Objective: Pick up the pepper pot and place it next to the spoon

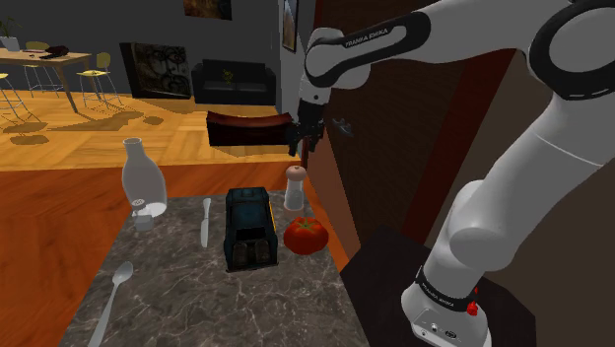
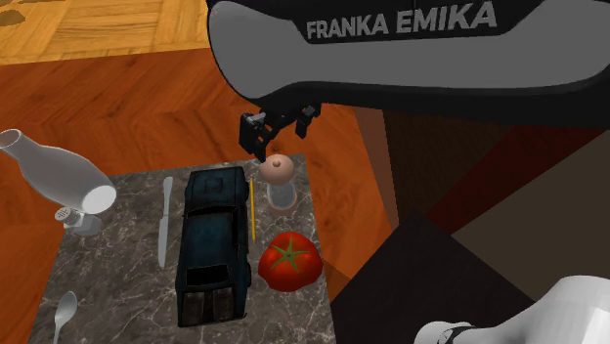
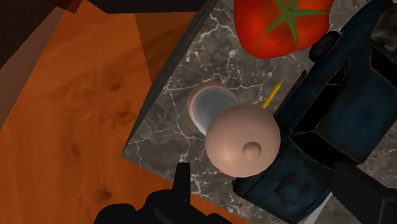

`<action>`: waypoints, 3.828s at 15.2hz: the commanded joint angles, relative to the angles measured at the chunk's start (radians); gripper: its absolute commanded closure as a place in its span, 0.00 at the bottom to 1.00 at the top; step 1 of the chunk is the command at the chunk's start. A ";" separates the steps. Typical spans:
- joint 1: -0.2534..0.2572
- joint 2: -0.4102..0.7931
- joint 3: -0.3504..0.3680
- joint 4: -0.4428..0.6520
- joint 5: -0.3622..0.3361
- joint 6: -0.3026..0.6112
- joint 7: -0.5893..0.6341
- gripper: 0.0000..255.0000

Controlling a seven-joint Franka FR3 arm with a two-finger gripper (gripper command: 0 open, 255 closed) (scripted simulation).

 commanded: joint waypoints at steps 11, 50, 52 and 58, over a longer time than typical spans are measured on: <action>0.017 0.158 0.002 -0.017 0.045 0.147 -0.050 0.00; 0.013 0.067 0.003 0.187 0.012 -0.144 0.003 1.00; 0.013 0.064 0.003 0.210 0.010 -0.170 0.007 1.00; 0.012 0.060 0.002 0.286 0.007 -0.249 0.017 1.00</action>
